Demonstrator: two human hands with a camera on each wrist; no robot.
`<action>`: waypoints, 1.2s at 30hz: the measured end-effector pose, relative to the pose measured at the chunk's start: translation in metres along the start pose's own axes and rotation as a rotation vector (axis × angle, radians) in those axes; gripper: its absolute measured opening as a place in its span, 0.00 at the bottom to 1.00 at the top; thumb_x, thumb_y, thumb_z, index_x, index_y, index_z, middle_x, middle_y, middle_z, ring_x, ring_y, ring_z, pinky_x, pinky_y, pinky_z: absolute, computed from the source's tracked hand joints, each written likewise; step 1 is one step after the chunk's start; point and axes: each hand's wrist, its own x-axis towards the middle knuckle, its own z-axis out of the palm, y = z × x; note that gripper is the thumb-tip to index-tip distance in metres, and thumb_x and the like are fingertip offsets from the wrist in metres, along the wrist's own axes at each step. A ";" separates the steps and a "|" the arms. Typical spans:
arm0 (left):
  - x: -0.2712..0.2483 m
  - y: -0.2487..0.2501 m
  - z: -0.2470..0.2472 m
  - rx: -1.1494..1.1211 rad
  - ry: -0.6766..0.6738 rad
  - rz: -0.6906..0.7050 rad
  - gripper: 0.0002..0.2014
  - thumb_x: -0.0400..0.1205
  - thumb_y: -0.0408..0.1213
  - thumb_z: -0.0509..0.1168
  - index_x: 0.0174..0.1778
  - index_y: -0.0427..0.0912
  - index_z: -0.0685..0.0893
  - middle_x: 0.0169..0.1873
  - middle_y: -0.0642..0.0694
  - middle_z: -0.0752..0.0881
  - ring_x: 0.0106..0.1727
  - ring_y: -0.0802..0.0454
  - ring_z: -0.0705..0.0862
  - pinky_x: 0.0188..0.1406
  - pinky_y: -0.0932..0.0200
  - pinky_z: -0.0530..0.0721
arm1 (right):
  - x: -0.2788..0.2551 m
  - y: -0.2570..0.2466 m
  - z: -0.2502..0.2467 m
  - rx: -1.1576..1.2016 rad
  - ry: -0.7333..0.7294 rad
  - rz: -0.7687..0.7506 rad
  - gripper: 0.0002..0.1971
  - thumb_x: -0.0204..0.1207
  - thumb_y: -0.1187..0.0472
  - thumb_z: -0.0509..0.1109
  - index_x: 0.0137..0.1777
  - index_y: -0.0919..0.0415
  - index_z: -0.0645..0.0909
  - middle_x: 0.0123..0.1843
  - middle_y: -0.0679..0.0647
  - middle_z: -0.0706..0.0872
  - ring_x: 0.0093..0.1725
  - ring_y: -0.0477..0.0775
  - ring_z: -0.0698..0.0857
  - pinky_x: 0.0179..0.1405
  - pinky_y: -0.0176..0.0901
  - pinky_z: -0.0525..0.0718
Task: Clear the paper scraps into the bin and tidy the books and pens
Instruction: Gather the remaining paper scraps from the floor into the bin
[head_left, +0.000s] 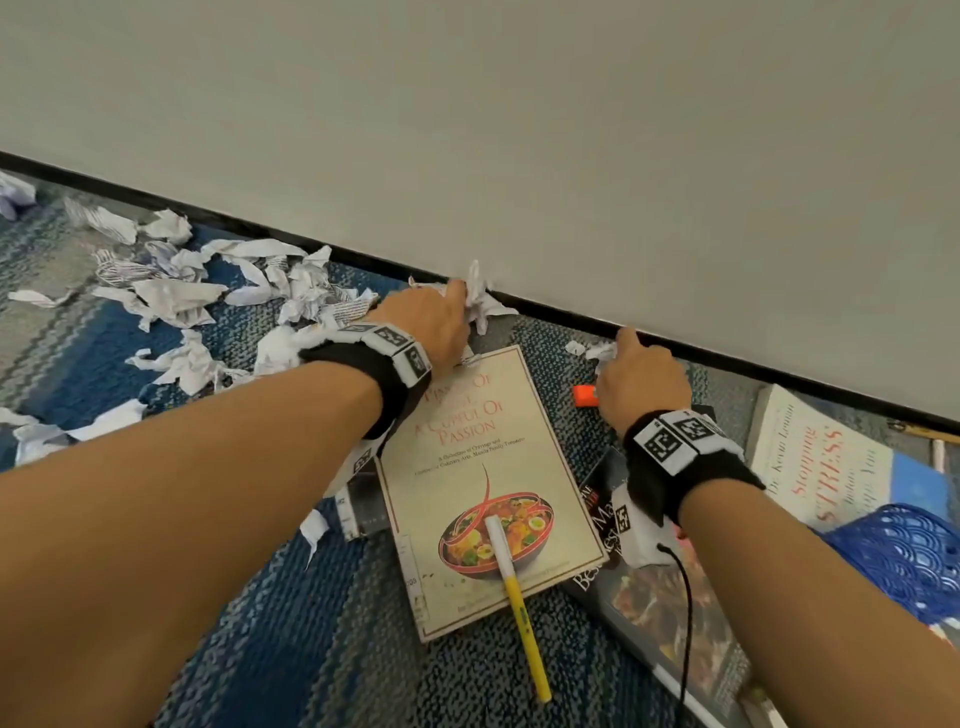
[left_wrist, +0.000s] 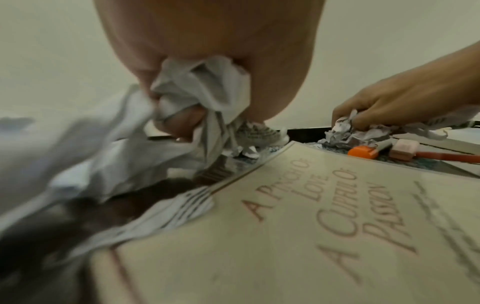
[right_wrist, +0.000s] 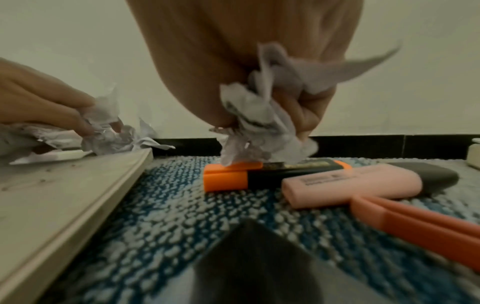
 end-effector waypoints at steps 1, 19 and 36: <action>0.002 0.006 0.002 0.075 -0.030 0.036 0.16 0.88 0.40 0.50 0.68 0.37 0.69 0.55 0.35 0.83 0.52 0.34 0.84 0.39 0.48 0.73 | 0.002 0.001 0.004 -0.052 -0.014 -0.010 0.17 0.82 0.55 0.56 0.68 0.62 0.69 0.63 0.69 0.77 0.59 0.72 0.79 0.45 0.54 0.74; 0.008 0.019 -0.037 0.007 -0.065 0.253 0.18 0.88 0.46 0.52 0.66 0.37 0.73 0.44 0.35 0.82 0.37 0.41 0.74 0.36 0.53 0.71 | -0.012 -0.019 -0.019 0.035 -0.111 -0.223 0.12 0.83 0.58 0.56 0.61 0.64 0.72 0.54 0.71 0.84 0.53 0.73 0.82 0.42 0.53 0.72; -0.142 0.226 -0.118 -0.167 -0.103 0.978 0.17 0.86 0.42 0.57 0.65 0.36 0.78 0.61 0.32 0.82 0.61 0.34 0.81 0.47 0.52 0.73 | -0.245 0.133 -0.120 0.223 0.115 0.233 0.10 0.83 0.60 0.58 0.44 0.66 0.73 0.40 0.65 0.82 0.44 0.68 0.80 0.37 0.51 0.65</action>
